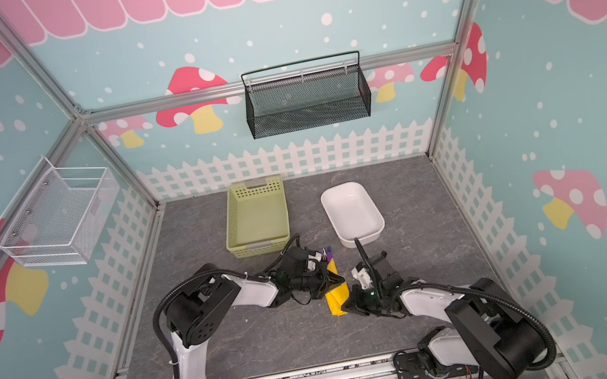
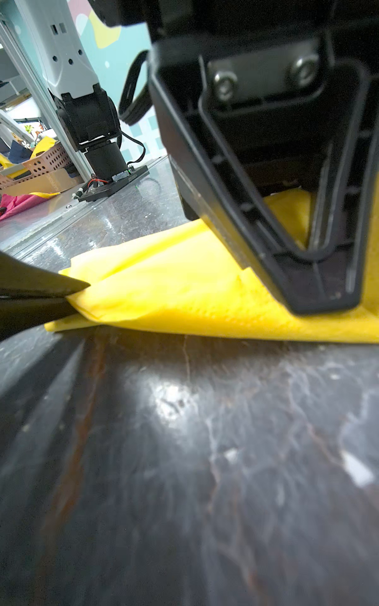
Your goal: Place the utensils on the paper napkin and roll it up
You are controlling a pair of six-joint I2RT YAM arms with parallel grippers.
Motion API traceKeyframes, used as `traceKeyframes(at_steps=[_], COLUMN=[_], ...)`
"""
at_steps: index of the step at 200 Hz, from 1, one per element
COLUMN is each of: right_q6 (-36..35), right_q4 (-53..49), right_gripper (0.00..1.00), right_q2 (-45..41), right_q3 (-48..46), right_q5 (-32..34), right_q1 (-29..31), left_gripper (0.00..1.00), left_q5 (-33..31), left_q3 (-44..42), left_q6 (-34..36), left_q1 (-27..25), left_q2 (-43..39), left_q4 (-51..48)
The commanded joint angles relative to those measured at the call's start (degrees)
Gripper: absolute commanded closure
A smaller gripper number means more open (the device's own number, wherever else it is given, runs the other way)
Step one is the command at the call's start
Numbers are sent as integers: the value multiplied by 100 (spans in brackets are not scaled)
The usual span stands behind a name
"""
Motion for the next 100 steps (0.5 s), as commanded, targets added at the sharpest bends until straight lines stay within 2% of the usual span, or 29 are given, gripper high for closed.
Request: traceKeyframes(at_steps=[1, 57, 100], right_q6=[-313, -578, -606], right_q4=[-773, -968, -985], right_gripper=[100, 100, 100], right_q2=[258, 406, 420], right_q3=[-186, -38, -27], right_q5=[462, 648, 683], right_q1=[-13, -2, 15], left_gripper=[100, 100, 100], left_q5=[-59, -101, 181], left_q3=[342, 1432, 1790], left_q6=[602, 1770, 1842], left_q1=[-36, -148, -182], left_q2=[-367, -437, -115], left_q4=[-909, -2827, -2973])
